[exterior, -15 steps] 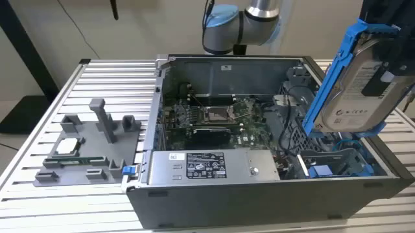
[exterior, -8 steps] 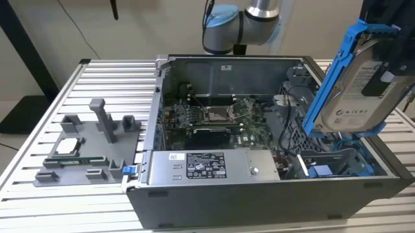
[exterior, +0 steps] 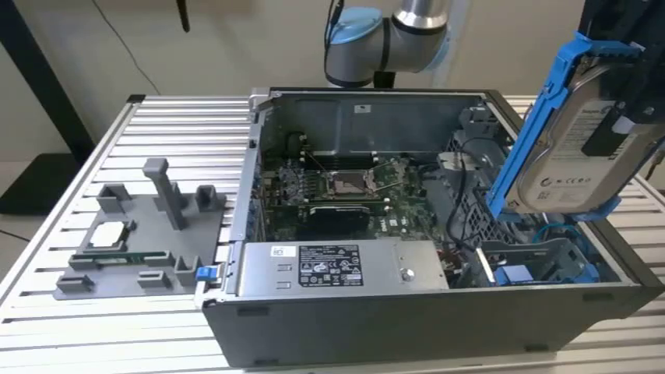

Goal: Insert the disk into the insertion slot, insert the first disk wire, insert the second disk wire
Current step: 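Insert the disk into the insertion slot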

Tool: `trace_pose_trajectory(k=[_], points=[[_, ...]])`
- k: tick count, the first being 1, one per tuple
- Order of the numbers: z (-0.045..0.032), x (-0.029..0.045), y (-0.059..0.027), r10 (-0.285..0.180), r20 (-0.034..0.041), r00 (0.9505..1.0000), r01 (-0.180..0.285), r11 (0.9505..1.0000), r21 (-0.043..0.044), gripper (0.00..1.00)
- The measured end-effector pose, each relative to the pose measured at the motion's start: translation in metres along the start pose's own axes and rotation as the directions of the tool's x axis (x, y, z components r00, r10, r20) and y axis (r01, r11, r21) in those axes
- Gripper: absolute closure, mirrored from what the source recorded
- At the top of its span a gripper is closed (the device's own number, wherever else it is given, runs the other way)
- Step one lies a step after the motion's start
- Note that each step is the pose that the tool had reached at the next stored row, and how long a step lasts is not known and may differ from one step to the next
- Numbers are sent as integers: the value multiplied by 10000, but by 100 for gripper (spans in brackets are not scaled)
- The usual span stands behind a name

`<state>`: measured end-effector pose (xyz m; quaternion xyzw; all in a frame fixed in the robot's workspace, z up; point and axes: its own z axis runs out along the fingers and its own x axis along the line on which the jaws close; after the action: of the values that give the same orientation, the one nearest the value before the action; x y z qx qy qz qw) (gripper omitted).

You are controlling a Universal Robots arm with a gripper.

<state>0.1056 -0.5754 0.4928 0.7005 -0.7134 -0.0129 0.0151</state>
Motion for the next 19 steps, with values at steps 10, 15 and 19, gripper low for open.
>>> trace_pose_trajectory(k=[10,15,19], points=[[67,14,-98,0,1,10000,0,10000,-21,100],[102,15,-116,0,1,10000,0,10000,-21,100],[141,16,-129,0,1,10000,0,10000,-21,100]])
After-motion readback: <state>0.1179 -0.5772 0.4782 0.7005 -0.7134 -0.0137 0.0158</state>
